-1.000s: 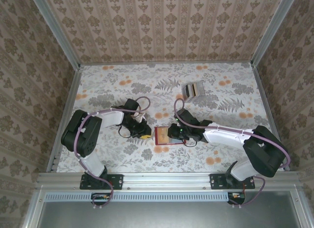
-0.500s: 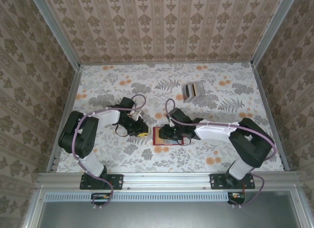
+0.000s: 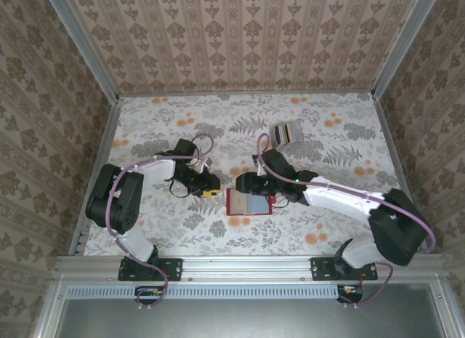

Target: Put the credit cards into the card holder

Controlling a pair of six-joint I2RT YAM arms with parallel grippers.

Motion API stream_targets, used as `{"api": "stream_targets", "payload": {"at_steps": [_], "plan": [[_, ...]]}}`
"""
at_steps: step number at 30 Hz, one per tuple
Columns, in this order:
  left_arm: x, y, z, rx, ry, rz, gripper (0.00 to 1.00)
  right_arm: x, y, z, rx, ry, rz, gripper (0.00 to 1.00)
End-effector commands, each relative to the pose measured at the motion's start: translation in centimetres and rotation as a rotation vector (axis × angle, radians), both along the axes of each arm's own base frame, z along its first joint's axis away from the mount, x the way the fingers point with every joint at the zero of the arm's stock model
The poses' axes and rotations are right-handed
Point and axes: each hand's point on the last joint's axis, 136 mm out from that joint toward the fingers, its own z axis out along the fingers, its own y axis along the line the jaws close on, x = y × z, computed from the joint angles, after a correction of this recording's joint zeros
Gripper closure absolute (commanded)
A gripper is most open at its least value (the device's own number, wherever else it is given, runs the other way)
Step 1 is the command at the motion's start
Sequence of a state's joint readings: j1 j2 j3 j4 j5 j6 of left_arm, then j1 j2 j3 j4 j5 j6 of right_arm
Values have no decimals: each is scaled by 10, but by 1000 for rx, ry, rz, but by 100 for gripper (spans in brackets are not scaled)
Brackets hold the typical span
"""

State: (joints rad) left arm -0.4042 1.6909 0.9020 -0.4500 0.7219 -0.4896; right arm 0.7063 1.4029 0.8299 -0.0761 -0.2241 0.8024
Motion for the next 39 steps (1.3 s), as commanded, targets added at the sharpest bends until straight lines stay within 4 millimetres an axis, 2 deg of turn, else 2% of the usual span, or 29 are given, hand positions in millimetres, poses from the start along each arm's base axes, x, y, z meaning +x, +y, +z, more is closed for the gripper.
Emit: {"api": "stream_targets", "payload": {"at_steps": [1,5,8,11,15,20,21,23,25,31,39], "plan": [[8,3,15,11,-85,-26,62,20,-62,0,-178,-26,-163,47],[17,6,38,11,-209,-43,48,48,-112,11,-239,-16,-264,46],[33,17,50,72,-293,-16,46,72,-138,23,-253,-27,-309,46],[51,26,60,85,-330,41,47,102,-154,27,-278,-14,-302,46],[75,40,72,108,-383,123,46,144,-165,28,-319,-4,-268,46],[96,56,81,168,-440,178,29,186,-191,17,-339,41,-289,45],[98,59,82,177,-446,189,26,191,-194,14,-347,43,-288,45],[102,62,83,185,-454,208,10,203,-199,9,-348,56,-284,45],[104,65,83,193,-463,221,5,210,-198,-1,-326,80,-273,45],[104,71,78,221,-469,242,0,224,-194,-22,-331,110,-219,45],[105,76,75,249,-484,254,0,225,-186,-43,-319,166,-164,48]]}}
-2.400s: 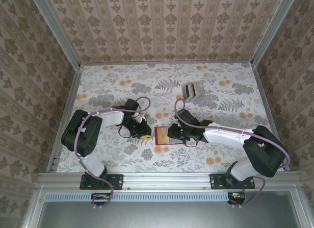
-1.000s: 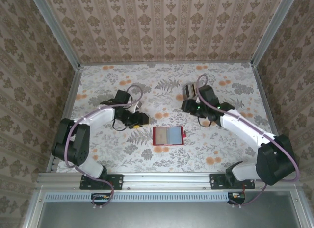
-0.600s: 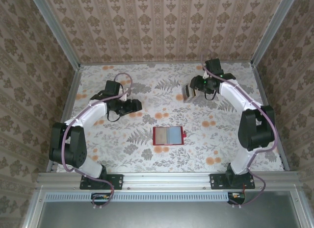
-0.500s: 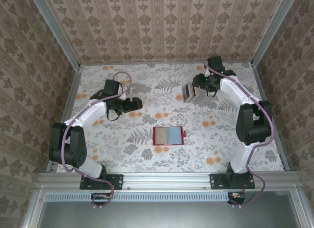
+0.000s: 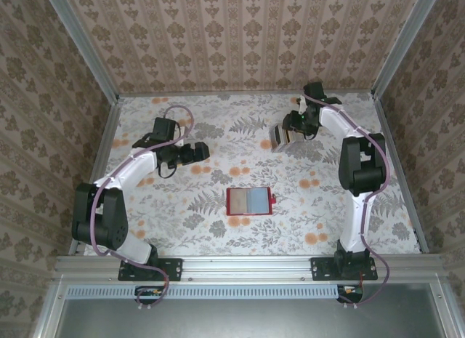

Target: Put the credit cards into the card holder

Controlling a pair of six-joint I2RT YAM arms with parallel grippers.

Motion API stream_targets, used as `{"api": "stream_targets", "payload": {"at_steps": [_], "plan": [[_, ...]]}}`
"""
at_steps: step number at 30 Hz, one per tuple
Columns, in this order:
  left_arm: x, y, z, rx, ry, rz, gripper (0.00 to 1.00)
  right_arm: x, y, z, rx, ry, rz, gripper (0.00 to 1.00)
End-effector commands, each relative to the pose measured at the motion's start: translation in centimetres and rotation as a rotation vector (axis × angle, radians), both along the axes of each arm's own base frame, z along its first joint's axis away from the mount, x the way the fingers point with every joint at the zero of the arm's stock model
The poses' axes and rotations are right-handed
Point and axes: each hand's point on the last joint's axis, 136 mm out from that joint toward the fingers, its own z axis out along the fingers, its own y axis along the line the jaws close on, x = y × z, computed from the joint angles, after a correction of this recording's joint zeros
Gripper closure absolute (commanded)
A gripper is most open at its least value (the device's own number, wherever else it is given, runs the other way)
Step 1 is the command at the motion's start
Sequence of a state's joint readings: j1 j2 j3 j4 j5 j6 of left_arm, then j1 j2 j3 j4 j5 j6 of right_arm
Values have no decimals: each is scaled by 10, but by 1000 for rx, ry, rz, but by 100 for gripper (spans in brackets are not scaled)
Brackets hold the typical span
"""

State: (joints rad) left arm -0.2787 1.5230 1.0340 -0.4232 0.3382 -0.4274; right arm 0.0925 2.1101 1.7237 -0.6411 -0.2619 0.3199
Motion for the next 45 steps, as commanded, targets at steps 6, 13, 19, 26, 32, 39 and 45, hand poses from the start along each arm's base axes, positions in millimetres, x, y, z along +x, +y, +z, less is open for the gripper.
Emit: {"api": "stream_targets", "payload": {"at_steps": [6,13,19,26,32,39,45], "plan": [[1,5,-1,8,-8,21,0,-8,15,-2,68,41,59,48],[0,6,-3,19,-4,16,0,-10,35,13,178,0,128,56],[-2,5,-6,16,7,14,0,-16,35,5,178,25,141,57],[-5,3,-8,6,18,1,0,-22,26,-17,123,83,118,55],[-7,3,-10,5,28,-5,0,-23,29,-19,142,92,127,54],[-11,4,-10,3,26,-3,0,-15,48,10,314,-29,147,60],[-13,4,-12,1,28,-2,0,-14,51,15,357,-50,150,65]]}}
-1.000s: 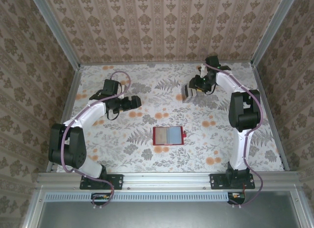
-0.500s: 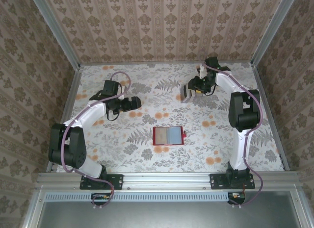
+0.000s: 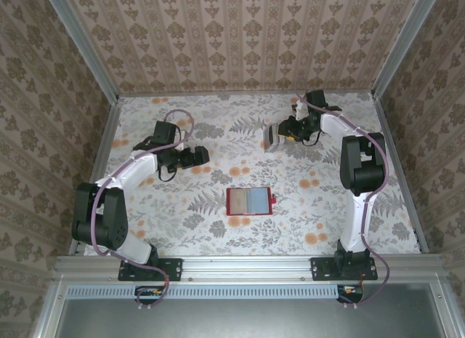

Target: Put the credit cards into the card holder

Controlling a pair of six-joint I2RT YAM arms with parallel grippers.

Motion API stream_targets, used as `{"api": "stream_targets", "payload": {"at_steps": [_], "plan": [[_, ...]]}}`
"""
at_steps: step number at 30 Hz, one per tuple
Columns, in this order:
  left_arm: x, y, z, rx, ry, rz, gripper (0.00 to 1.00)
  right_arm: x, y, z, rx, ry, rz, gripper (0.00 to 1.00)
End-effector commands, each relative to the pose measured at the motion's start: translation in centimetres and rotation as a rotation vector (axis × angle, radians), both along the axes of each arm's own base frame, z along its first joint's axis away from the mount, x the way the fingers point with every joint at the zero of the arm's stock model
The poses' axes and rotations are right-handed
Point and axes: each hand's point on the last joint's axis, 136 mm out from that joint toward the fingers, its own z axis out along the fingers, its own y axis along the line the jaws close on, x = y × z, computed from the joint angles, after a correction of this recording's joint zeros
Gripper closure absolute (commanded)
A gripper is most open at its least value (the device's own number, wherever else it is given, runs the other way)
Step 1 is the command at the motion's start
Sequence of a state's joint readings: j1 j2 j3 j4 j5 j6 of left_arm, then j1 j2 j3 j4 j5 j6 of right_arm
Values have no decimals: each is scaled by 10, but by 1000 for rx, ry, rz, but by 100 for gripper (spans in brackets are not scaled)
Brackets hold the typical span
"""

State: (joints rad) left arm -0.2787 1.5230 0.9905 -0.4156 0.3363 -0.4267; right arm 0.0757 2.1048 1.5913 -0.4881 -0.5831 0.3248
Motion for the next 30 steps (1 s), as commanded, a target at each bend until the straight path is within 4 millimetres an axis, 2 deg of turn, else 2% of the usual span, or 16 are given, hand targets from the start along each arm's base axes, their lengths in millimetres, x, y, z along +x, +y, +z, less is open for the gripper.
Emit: {"api": "stream_targets", "payload": {"at_steps": [1,14,24,30], "plan": [[-4,1,3,-12,-5,-4,0,1,11,24,77,-54,18,65],[-6,3,1,-2,-1,3,0,3,10,30,119,-75,-7,67],[-3,0,-1,-16,7,3,0,5,8,32,138,-77,-20,76],[-1,-2,-4,-27,15,3,0,5,5,29,139,-68,-20,73]]}}
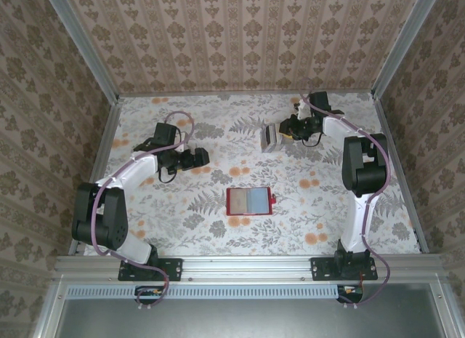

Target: Put the credit cards into the card holder

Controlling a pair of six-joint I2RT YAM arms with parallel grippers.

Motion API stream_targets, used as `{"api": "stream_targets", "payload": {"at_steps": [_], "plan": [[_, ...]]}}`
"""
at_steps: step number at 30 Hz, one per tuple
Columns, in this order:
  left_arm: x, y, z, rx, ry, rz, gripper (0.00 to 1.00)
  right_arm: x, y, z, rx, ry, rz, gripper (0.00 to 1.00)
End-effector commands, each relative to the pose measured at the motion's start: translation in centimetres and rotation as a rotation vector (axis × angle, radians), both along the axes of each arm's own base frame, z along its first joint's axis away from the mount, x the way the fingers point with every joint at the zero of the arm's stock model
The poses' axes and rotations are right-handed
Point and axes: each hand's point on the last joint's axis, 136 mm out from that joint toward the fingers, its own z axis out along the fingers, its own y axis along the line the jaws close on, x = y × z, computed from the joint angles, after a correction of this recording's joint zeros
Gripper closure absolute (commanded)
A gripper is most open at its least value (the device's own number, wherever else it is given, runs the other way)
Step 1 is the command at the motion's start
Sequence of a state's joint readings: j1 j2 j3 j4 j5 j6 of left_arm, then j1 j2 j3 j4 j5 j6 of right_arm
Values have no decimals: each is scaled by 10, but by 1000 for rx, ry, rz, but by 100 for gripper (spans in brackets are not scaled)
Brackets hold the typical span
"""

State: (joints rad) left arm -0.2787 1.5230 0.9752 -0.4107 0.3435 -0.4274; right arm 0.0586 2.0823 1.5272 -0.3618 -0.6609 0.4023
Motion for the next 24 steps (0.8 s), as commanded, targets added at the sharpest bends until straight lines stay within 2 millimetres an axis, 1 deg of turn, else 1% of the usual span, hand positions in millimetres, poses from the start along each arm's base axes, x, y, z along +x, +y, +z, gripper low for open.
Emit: {"api": "stream_targets", "payload": {"at_steps": [1,6,10,16,19,24], "plan": [[3,-3,0,-26,4,5,0,-1,3,20,38,-32,12,72],[5,-5,-1,-36,8,5,0,-1,3,18,47,-30,17,71],[4,-6,-2,-42,15,2,0,1,10,26,93,-66,41,67],[5,-8,-1,-57,15,3,0,3,11,28,103,-85,47,66],[6,-9,-1,-63,13,3,0,2,11,27,95,-84,52,68],[4,-9,-2,-62,17,1,0,2,10,28,94,-94,46,75]]}}
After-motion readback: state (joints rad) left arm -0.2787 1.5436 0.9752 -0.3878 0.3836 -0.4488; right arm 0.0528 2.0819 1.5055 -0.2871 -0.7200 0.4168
